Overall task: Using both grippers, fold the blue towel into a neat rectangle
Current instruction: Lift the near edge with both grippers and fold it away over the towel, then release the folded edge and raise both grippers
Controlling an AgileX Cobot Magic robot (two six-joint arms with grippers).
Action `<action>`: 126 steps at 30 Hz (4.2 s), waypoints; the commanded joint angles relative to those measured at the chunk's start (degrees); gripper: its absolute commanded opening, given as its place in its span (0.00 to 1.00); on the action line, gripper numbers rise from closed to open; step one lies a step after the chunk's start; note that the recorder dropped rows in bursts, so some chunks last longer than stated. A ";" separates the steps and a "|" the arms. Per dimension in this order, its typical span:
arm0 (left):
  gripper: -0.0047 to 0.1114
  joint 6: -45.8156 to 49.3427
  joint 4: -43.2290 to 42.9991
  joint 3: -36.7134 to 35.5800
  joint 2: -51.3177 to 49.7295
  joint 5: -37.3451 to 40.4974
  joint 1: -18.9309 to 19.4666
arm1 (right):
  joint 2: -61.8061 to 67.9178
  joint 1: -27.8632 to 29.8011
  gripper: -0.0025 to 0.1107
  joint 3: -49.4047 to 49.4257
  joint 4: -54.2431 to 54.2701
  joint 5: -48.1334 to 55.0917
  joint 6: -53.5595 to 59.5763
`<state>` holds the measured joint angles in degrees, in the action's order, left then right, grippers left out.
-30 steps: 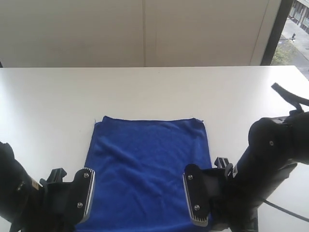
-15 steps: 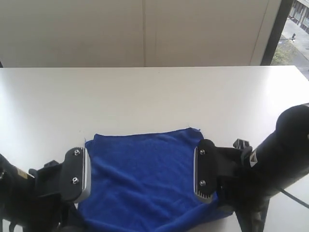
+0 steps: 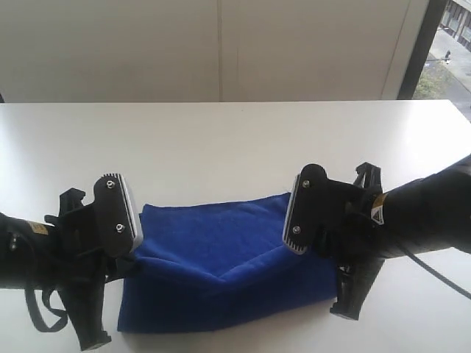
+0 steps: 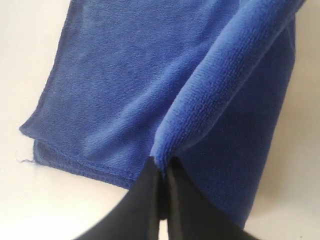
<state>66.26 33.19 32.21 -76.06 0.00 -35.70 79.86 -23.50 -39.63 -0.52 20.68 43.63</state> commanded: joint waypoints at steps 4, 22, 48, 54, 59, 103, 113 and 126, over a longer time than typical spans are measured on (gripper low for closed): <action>0.04 0.13 0.65 -0.16 -3.77 -6.56 0.24 | -0.11 0.12 0.02 0.25 -0.56 -5.74 -0.58; 0.04 0.13 0.65 -0.16 -9.11 -21.38 0.24 | 13.20 3.88 0.02 -2.54 -0.56 -18.67 -2.47; 0.04 0.13 -2.40 6.93 -23.38 -35.42 0.73 | 25.34 8.80 0.02 -12.59 -0.56 -24.69 -2.35; 0.04 0.13 -2.40 7.15 -24.99 -36.07 2.05 | 26.76 9.89 0.02 -12.59 -0.56 -29.07 -2.35; 0.04 0.13 -2.80 7.23 -27.51 -37.83 2.34 | 29.31 10.33 0.02 -14.29 -0.56 -29.30 -2.35; 0.62 -0.52 0.41 7.23 -31.27 -53.59 2.34 | 31.87 11.69 0.55 -15.79 3.94 -37.63 2.77; 0.51 -10.74 0.70 7.23 -29.85 -53.40 -2.24 | 19.34 11.69 0.22 -15.79 16.93 -29.42 2.67; 0.04 -8.42 21.47 28.29 -26.69 11.35 3.77 | 27.54 11.69 0.02 -35.14 17.44 19.90 -0.68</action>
<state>58.53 53.15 57.30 -103.64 2.42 -35.10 104.69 -12.10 -72.84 17.03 35.45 43.48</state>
